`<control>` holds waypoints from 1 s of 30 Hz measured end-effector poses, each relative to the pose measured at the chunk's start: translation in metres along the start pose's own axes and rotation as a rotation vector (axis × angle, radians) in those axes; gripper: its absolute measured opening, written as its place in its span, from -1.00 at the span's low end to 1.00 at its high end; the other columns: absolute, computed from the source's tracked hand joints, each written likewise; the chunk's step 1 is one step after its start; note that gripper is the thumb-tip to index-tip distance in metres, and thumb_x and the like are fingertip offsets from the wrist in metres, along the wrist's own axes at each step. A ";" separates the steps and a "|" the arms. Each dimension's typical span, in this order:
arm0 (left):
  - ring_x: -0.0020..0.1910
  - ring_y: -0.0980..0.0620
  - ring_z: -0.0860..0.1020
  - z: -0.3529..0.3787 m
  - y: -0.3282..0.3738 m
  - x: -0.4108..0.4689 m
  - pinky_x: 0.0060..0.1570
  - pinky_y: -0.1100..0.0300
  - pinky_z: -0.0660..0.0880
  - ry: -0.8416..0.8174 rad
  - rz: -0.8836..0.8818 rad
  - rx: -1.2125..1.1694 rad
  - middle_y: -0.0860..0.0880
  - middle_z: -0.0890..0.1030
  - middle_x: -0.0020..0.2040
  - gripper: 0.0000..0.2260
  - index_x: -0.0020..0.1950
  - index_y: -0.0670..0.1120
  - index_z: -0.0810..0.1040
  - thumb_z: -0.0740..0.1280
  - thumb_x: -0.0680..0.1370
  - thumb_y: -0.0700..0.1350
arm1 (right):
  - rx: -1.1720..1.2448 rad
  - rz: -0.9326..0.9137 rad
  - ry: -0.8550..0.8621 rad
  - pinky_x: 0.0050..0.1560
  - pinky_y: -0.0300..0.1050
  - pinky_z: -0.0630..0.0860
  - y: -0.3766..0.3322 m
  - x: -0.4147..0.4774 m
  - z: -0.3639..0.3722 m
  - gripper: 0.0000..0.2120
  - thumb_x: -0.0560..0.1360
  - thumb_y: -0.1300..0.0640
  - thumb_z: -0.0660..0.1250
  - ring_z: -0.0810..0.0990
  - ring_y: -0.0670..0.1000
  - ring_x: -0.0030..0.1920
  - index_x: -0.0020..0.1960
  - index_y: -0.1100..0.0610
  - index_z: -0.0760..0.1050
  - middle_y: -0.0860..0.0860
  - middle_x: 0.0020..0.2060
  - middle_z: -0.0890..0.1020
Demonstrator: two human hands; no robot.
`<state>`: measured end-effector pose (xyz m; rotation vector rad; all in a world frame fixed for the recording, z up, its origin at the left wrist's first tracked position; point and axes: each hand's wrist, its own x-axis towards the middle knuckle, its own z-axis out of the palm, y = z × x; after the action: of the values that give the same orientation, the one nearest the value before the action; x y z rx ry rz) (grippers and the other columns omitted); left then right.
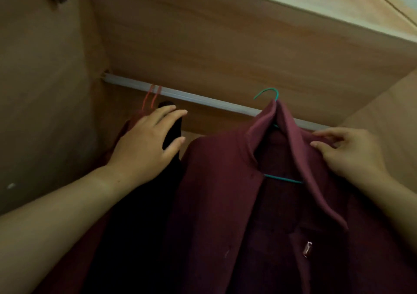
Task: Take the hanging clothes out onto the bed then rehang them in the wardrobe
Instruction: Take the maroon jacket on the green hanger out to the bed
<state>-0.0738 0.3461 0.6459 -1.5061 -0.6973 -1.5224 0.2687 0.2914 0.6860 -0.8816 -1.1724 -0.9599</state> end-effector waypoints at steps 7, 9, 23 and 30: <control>0.34 -0.08 0.39 0.006 0.069 -0.019 0.34 -0.17 0.23 0.005 0.133 0.063 -0.05 0.45 0.34 -0.61 0.34 -0.01 0.44 0.20 0.54 0.08 | -0.007 -0.018 -0.040 -0.41 -0.41 0.35 0.023 -0.031 -0.070 -0.85 0.39 0.15 0.47 0.45 -0.10 -0.43 -0.03 0.03 0.65 0.04 -0.37 0.59; 0.32 -0.04 0.40 0.009 0.096 -0.021 0.33 -0.11 0.27 -0.006 0.141 -0.030 -0.02 0.45 0.33 -0.60 0.34 0.02 0.43 0.15 0.54 0.12 | -0.015 -0.036 -0.080 -0.42 -0.41 0.35 0.022 -0.043 -0.090 -0.84 0.39 0.15 0.47 0.45 -0.11 -0.43 -0.04 0.00 0.64 0.01 -0.37 0.59; 0.08 0.09 0.45 0.033 0.244 -0.091 0.05 0.08 0.33 -0.121 0.003 -0.609 0.10 0.49 0.02 -0.56 0.35 0.23 0.33 -0.04 0.52 0.29 | -0.017 0.046 -0.181 -0.54 -0.42 0.28 0.048 -0.119 -0.250 -0.82 0.37 0.14 0.48 0.42 -0.13 -0.52 -0.10 -0.09 0.62 -0.19 -0.51 0.56; -0.05 0.10 0.55 -0.003 0.285 -0.146 -0.03 0.04 0.45 -0.040 -0.119 -0.840 0.12 0.57 -0.06 -0.69 0.22 0.23 0.47 0.16 0.52 0.22 | -0.069 0.151 -0.271 -0.51 -0.45 0.26 0.010 -0.173 -0.320 -0.82 0.35 0.14 0.49 0.40 -0.15 -0.53 -0.18 -0.13 0.60 -0.25 -0.54 0.53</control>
<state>0.1559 0.2360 0.4526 -2.1249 -0.1455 -2.0128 0.3643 0.0225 0.4601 -1.1659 -1.2860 -0.7785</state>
